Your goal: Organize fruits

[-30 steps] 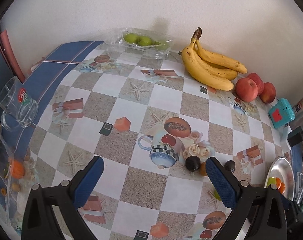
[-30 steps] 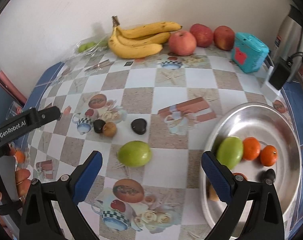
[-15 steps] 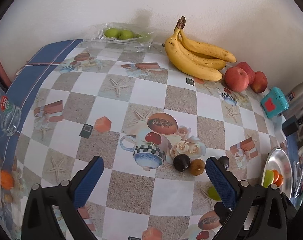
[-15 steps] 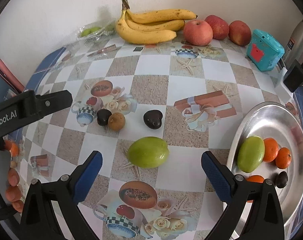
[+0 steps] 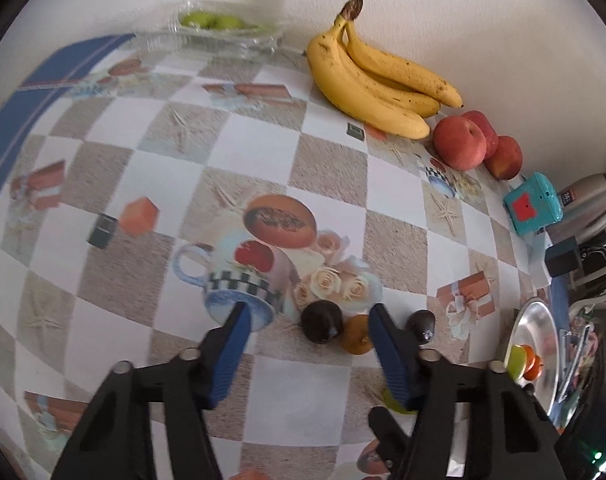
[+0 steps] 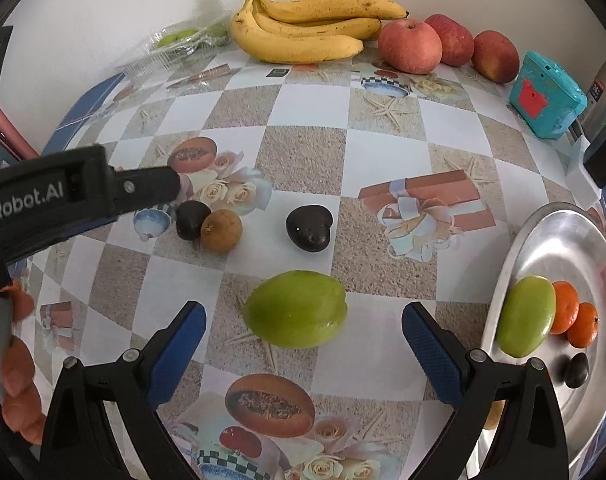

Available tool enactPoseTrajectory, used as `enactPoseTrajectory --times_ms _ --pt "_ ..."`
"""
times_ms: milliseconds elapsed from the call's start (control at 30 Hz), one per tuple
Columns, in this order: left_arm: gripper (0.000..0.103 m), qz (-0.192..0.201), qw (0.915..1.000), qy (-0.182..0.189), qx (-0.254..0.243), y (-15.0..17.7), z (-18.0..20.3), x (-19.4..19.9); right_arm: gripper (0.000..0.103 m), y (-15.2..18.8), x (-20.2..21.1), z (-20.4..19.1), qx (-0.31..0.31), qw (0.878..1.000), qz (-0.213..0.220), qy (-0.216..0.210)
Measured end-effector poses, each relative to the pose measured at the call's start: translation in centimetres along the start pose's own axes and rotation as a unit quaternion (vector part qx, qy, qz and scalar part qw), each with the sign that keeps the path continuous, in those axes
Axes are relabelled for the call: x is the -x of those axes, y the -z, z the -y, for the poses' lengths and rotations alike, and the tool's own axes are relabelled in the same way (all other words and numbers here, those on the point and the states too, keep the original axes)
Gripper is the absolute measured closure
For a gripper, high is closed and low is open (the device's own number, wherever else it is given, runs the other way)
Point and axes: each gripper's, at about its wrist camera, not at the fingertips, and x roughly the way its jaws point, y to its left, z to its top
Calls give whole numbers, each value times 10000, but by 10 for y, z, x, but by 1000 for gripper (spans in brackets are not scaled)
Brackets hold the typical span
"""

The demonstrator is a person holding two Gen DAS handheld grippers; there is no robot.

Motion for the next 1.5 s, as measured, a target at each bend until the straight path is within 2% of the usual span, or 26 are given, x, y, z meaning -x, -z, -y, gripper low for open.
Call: enactPoseTrajectory --times_ms 167,267,367,433,500,600,900,1167,1300,1367,1500 --pt "55 -73 9999 105 87 3 1 -10 7 1 -6 -1 120 9999 -45 103" --pt "68 -96 9997 188 98 4 2 -12 7 2 -9 -1 146 9998 -72 131" --pt "81 -73 9997 207 126 5 2 -12 26 2 -10 -3 177 9997 -80 126" --pt "89 -47 9997 217 133 4 1 -11 27 2 -10 -5 220 9996 -82 175" --pt "92 -26 9996 240 164 4 0 -9 37 2 -10 -4 219 9996 -91 137" --pt "93 -25 9996 220 169 4 -1 -9 46 3 -7 -6 227 9997 -64 40" --pt "98 8 9995 220 217 4 -3 -6 46 3 -5 -6 255 9996 -50 64" --pt "97 86 9987 244 437 1 -11 -4 46 4 -4 -5 246 9996 -94 33" --pt "96 142 9988 90 463 1 -11 -5 46 4 -4 -2 211 9997 -110 20" --pt "91 133 9987 156 477 2 -11 -7 46 4 -4 -1 220 9997 -119 15" --pt "71 141 9981 281 534 3 -9 -11 46 5 -5 1 226 9996 -141 6"
